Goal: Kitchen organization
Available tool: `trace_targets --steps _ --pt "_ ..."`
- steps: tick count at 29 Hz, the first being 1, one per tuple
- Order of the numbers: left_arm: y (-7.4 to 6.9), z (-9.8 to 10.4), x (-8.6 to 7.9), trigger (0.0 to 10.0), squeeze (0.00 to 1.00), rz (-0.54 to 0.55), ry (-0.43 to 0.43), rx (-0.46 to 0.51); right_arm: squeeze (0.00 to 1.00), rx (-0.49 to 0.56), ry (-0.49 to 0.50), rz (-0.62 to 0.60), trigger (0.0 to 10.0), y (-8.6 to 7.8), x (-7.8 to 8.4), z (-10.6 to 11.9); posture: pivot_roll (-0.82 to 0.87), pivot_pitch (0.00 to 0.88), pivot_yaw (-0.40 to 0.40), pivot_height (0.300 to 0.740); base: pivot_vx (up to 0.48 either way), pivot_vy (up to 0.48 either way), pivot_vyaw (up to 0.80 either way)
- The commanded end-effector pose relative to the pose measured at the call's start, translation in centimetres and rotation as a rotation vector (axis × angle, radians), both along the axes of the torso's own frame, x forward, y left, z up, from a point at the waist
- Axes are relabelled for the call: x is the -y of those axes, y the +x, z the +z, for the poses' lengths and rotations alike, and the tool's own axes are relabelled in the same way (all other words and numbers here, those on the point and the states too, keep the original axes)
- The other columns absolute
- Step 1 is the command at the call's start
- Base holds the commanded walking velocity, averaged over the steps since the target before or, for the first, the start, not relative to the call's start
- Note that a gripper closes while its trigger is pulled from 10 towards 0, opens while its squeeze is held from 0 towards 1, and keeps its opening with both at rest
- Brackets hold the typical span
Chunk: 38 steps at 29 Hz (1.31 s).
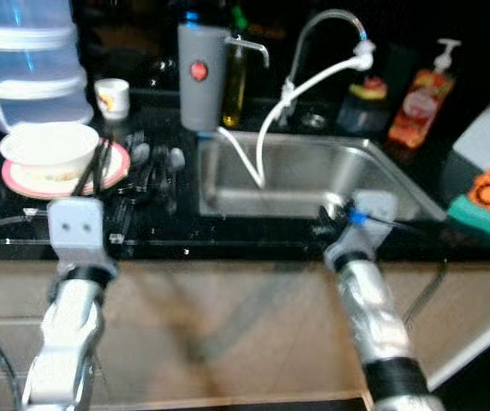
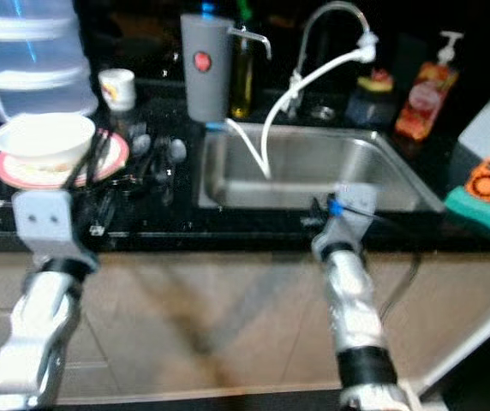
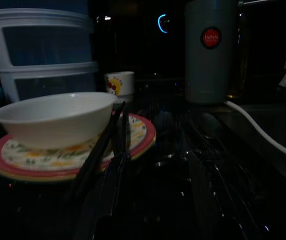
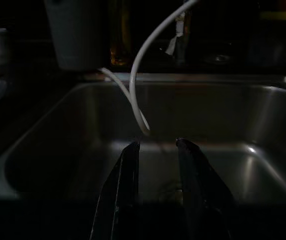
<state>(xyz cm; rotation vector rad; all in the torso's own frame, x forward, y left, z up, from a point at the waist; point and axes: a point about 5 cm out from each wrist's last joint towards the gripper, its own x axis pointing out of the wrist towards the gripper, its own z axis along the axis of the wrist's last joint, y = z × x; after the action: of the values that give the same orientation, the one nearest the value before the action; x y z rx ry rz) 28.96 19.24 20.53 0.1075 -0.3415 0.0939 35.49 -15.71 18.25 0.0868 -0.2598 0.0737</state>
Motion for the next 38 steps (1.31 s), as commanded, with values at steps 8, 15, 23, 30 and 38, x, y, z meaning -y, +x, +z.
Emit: trace_targets --steps 8,15,23,30,38 --pt "0.0 0.0 0.4 10.0 0.00 -0.019 0.011 -0.005 0.00 -0.021 0.007 -0.026 10.0 -0.1 0.9 -0.5 0.03 0.024 -0.060 0.740 0.375 0.000 0.00" --pt "-0.1 0.0 0.4 10.0 0.00 -0.021 0.011 -0.003 0.00 -0.022 0.009 -0.021 10.0 -0.1 0.8 -0.6 0.03 0.016 -0.060 0.740 0.365 0.000 0.00" --pt "0.0 -0.2 0.9 10.0 0.00 -0.051 0.011 -0.022 0.00 -0.025 0.007 -0.021 10.0 -0.1 0.9 -0.7 0.03 0.005 -0.057 0.740 0.217 0.000 0.00" --pt "0.0 -0.4 1.4 10.0 0.00 -0.071 0.027 -0.033 0.00 -0.030 0.007 -0.025 10.0 -0.2 1.0 -0.8 0.03 0.003 -0.058 0.740 0.000 0.000 0.00" --pt "0.0 -0.5 1.7 10.0 0.00 -0.075 0.038 -0.038 0.00 -0.036 0.007 -0.031 10.0 -0.2 1.2 -0.9 0.03 0.013 -0.060 0.740 0.000 0.000 0.00"
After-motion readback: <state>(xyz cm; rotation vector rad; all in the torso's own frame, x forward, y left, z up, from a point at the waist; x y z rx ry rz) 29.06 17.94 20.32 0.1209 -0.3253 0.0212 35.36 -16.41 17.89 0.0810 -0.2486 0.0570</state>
